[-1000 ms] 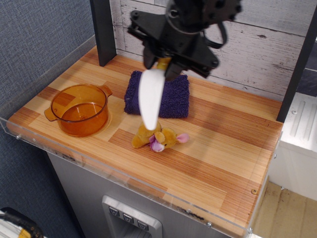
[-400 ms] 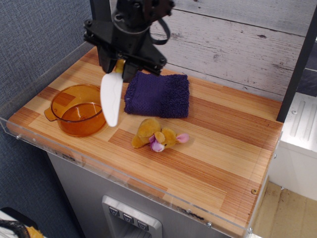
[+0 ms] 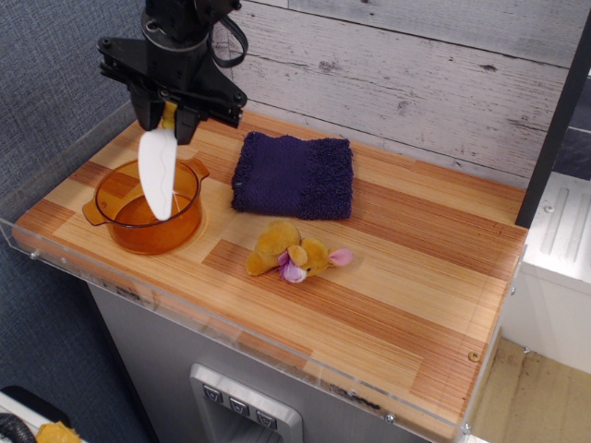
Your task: Put the yellow knife in the pot
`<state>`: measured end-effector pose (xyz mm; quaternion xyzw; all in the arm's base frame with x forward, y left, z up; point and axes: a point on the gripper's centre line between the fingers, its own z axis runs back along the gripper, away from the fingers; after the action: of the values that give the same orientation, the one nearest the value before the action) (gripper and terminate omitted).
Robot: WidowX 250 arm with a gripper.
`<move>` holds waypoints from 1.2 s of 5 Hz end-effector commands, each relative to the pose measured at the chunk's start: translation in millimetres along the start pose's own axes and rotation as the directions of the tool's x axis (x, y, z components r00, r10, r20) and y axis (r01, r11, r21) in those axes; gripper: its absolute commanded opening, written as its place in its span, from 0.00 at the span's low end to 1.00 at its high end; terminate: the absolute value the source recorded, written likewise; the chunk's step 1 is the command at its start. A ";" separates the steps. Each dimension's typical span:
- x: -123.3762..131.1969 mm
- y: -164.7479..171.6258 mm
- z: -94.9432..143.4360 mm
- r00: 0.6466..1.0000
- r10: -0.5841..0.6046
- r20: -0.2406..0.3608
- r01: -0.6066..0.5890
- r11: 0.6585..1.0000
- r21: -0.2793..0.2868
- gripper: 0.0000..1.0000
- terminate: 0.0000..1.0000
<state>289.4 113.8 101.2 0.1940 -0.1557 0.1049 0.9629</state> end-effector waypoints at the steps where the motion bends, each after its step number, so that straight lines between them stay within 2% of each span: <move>1: 2.6 -19.9 -8.8 0.996 -0.088 -0.031 0.086 0.995 -0.054 0.00 0.00; 2: -7.8 -26.1 -13.9 0.988 -0.132 -0.085 0.126 0.989 -0.072 0.00 0.00; 4: -22.7 -18.9 -5.3 0.989 -0.101 -0.111 0.093 0.993 -0.077 0.00 0.00; 5: -31.2 -17.6 1.0 0.987 -0.055 -0.149 0.046 0.997 -0.062 0.00 0.00; 6: -30.2 -16.3 1.7 0.984 -0.061 -0.166 0.051 0.997 -0.064 1.00 0.00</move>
<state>262.1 95.8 66.8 0.1577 -0.0431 0.0839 0.9830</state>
